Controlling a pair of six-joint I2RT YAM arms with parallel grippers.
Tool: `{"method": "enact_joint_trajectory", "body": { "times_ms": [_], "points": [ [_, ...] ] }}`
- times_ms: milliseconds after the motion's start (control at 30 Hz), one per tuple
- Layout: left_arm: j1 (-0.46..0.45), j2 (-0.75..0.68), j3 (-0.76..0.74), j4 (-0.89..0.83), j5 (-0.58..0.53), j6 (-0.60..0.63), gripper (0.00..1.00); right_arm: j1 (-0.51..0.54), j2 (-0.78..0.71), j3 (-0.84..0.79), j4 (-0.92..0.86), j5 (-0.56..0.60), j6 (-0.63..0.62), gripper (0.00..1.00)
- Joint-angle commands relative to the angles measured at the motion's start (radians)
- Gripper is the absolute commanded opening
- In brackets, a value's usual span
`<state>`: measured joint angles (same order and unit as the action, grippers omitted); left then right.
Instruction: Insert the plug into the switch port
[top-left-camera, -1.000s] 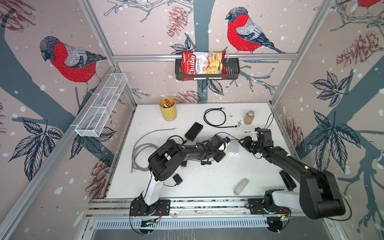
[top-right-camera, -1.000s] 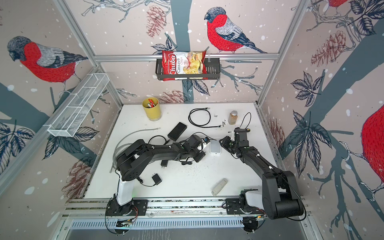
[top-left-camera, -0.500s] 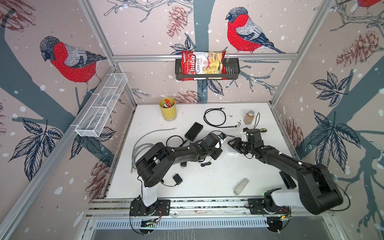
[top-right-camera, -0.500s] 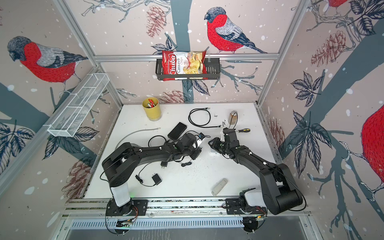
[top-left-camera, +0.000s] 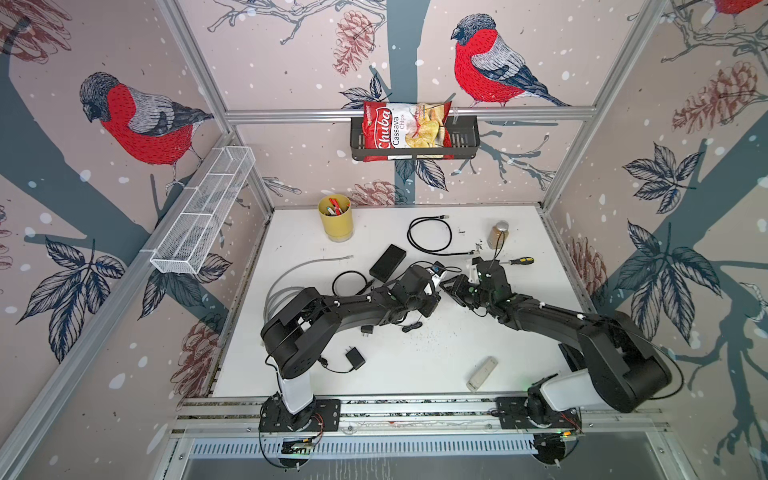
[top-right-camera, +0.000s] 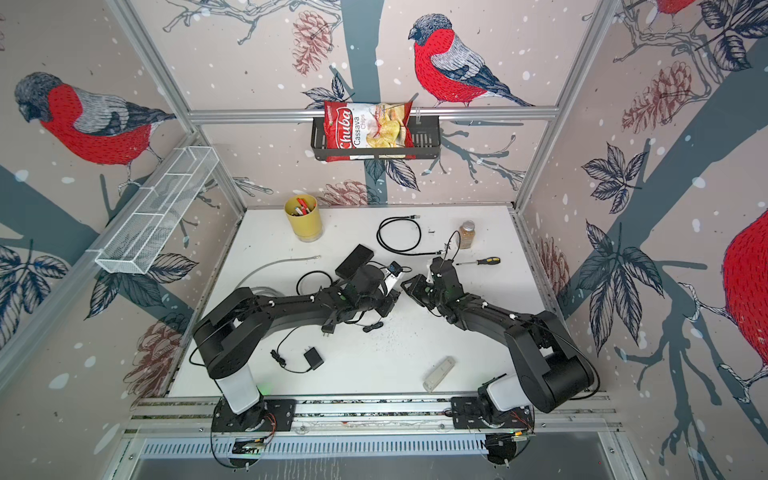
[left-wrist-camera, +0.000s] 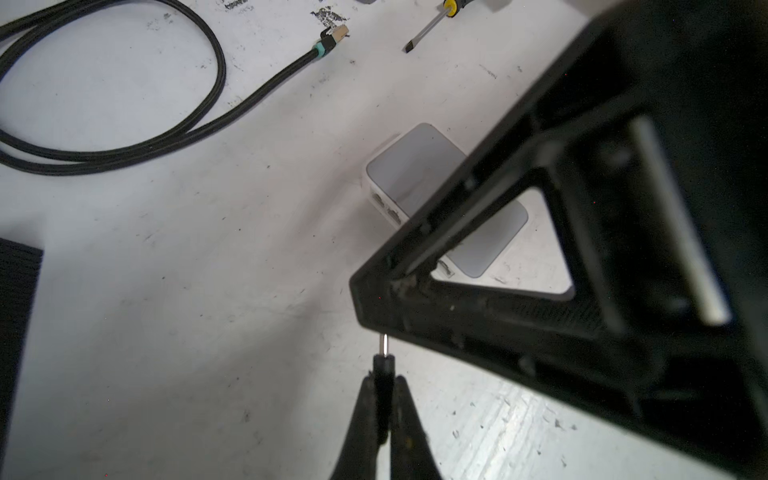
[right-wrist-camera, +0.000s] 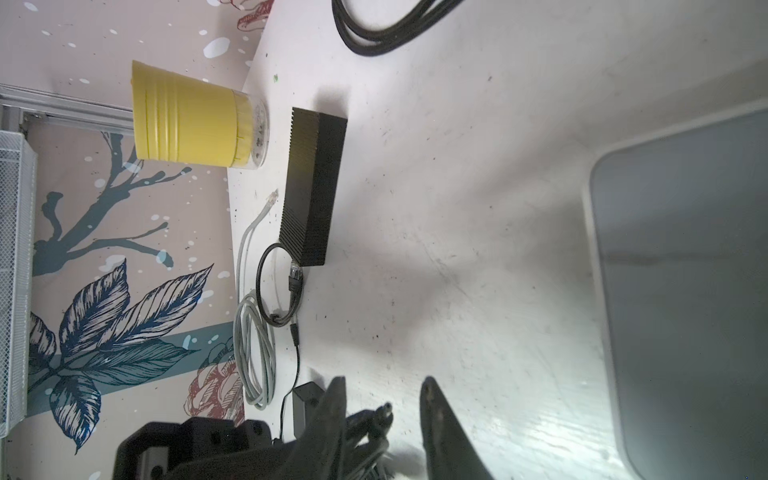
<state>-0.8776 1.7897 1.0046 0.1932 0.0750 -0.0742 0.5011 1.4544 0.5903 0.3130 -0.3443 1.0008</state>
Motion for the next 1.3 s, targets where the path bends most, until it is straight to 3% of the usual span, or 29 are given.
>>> {"method": "enact_joint_trajectory", "body": {
  "times_ms": [0, 533, 1000, 1267],
  "points": [
    [0.002, -0.007, -0.001, 0.043, 0.005, -0.013, 0.00, 0.005, 0.020, -0.007, 0.084, 0.004, 0.051, 0.30],
    [0.003, -0.015, -0.025, 0.049, 0.003, -0.022, 0.00, 0.017, 0.046, -0.046, 0.195, -0.031, 0.140, 0.16],
    [0.005, -0.026, -0.037, 0.061, -0.006, -0.027, 0.00, 0.030, 0.066, -0.040, 0.182, -0.032, 0.138, 0.20],
    [0.005, -0.023, -0.033, 0.060, -0.004, -0.030, 0.00, 0.033, 0.064, -0.049, 0.195, -0.036, 0.144, 0.03]
  ]
}}
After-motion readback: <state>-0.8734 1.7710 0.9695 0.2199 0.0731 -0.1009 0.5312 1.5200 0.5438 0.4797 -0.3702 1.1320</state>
